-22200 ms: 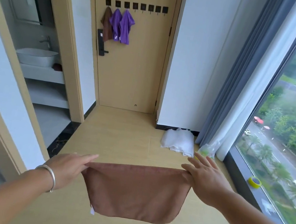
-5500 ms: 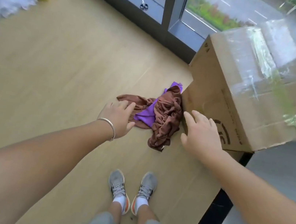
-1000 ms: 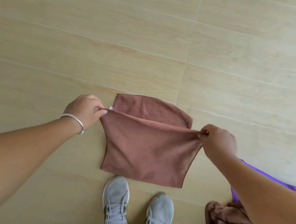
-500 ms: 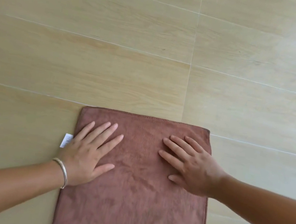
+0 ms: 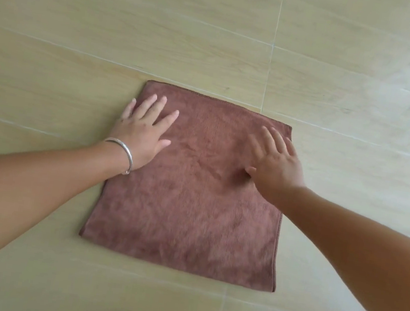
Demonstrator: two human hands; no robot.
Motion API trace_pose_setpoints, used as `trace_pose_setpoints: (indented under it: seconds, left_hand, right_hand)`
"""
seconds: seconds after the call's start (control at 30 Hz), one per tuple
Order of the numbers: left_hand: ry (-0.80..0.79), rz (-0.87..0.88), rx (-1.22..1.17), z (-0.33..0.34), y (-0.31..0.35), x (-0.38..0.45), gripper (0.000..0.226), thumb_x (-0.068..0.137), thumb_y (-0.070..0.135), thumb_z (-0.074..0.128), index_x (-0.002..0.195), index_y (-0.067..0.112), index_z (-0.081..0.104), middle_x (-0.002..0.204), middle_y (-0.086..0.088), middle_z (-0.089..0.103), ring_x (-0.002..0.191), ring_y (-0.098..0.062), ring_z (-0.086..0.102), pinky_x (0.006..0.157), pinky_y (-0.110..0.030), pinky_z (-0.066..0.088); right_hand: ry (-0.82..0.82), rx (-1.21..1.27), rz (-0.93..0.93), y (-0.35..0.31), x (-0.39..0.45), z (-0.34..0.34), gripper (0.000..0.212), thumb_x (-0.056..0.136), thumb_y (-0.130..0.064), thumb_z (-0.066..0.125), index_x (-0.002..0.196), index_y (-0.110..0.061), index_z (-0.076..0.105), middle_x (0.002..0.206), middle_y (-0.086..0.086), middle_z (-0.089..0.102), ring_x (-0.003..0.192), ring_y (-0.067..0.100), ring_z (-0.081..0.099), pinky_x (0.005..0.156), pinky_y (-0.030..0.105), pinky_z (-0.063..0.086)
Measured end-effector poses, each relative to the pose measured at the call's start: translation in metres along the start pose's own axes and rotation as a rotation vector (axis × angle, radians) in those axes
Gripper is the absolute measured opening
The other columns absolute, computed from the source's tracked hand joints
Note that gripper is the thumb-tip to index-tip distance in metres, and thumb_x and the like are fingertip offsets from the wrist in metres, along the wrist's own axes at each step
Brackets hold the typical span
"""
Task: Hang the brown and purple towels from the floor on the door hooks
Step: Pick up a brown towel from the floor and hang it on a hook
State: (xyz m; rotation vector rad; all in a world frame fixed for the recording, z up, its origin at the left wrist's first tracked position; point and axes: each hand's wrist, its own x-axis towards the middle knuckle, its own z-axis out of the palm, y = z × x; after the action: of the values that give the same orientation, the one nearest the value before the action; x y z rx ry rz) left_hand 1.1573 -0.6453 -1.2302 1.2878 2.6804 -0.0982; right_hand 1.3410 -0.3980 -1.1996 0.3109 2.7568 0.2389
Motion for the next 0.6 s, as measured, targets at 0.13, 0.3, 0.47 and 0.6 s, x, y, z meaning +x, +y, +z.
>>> trace_pose_setpoints:
  seconds: [0.13,0.3,0.47,0.6]
  left_hand:
    - [-0.008,0.174,-0.120,0.005,0.016,-0.064,0.064,0.092,0.056,0.032,0.148,0.026,0.033,0.157,-0.007,0.025,0.145,-0.024,0.020,0.116,-0.048,0.018]
    - [-0.103,0.284,-0.085,0.030,0.012,-0.150,0.067,0.091,0.060,0.035,0.147,0.023,0.036,0.157,-0.010,0.024,0.145,-0.027,0.021,0.114,-0.053,0.020]
    - [-0.142,0.404,0.011,0.036,-0.001,-0.184,0.086,0.081,0.073,0.045,0.147,0.019,0.036,0.155,-0.013,0.027,0.144,-0.030,0.024,0.111,-0.057,0.022]
    - [-0.083,0.428,0.043,0.029,0.000,-0.177,0.073,0.082,0.064,0.043,0.142,0.021,0.044,0.151,-0.012,0.035,0.139,-0.028,0.034,0.109,-0.056,0.025]
  right_hand:
    - [0.100,0.192,-0.242,-0.037,-0.051,0.008,0.067,0.094,-0.054,0.041,0.150,-0.019,0.030,0.159,0.009,0.022,0.147,0.024,0.016,0.119,0.043,0.016]
    - [0.059,0.123,-0.531,-0.049,-0.134,0.054,0.071,0.087,-0.058,0.052,0.143,-0.016,0.045,0.152,0.012,0.036,0.141,0.029,0.033,0.112,0.052,0.028]
    - [0.059,0.080,-0.606,-0.030,-0.148,0.070,0.078,0.090,-0.067,0.041,0.147,-0.013,0.038,0.154,0.011,0.031,0.143,0.029,0.029,0.109,0.051,0.026]
    - [0.100,0.030,-0.621,-0.023,-0.146,0.073,0.072,0.093,-0.060,0.043,0.147,-0.012,0.038,0.153,0.012,0.032,0.141,0.031,0.031,0.109,0.051,0.027]
